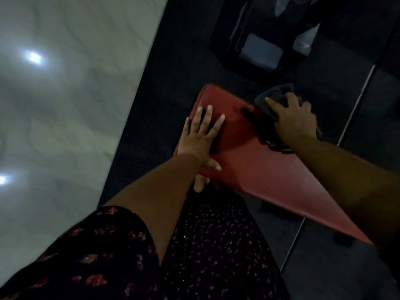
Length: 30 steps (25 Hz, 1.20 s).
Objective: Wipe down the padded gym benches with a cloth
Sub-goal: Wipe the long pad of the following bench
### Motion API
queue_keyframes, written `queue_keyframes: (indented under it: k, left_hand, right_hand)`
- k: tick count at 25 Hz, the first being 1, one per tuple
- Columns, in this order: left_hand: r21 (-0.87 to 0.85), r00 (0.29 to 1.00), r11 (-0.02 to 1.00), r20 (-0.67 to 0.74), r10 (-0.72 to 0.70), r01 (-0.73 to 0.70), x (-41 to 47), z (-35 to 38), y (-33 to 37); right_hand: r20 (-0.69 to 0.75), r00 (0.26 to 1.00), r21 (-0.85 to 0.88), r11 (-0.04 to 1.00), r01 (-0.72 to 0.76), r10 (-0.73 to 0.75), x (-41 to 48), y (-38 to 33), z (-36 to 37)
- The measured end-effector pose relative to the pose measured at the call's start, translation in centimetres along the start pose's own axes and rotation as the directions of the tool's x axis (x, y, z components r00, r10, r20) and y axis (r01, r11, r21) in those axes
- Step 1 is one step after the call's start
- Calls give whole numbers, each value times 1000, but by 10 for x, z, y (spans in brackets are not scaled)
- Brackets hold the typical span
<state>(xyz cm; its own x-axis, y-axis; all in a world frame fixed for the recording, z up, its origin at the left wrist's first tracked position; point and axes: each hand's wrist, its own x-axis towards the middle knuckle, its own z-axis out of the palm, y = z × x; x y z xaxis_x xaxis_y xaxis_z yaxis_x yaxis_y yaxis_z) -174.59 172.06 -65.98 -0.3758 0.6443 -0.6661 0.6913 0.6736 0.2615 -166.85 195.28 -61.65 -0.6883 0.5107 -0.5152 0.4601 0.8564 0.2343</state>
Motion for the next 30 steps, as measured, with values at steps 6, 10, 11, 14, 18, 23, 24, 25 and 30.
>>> queue_keyframes:
  k: [6,10,11,14,18,23,24,25,30]
  left_hand:
    - [-8,998,1000,67,9,-8,5,-1,-1]
    - [-35,997,999,75,26,-23,3,-5,-1]
    - [-44,996,999,79,30,-27,3,-6,-1]
    - [-41,996,999,87,24,-21,5,-2,0]
    - [-9,997,1000,78,20,-20,7,-1,-1]
    - [21,984,994,-137,111,-109,0,16,-10]
    - [93,963,984,-207,170,-154,-2,24,-11]
    - [161,936,965,-255,243,-207,-3,31,-11]
    - [268,807,918,-446,387,-292,-1,36,-11]
  right_hand:
    - [-4,974,201,955,-220,225,20,-80,-16]
    - [-105,994,51,998,21,-15,-2,-53,-5]
    - [-109,994,30,999,-10,13,-8,-32,3]
    - [-45,969,55,969,-242,244,-29,19,24]
    - [61,875,210,851,-482,481,-12,0,13]
    - [-87,992,266,962,-65,91,-8,-46,0]
    - [-121,992,230,973,4,24,-13,-34,7]
    - [-146,989,194,980,33,-4,-18,-16,16]
    - [-62,995,167,984,-67,78,-34,88,53]
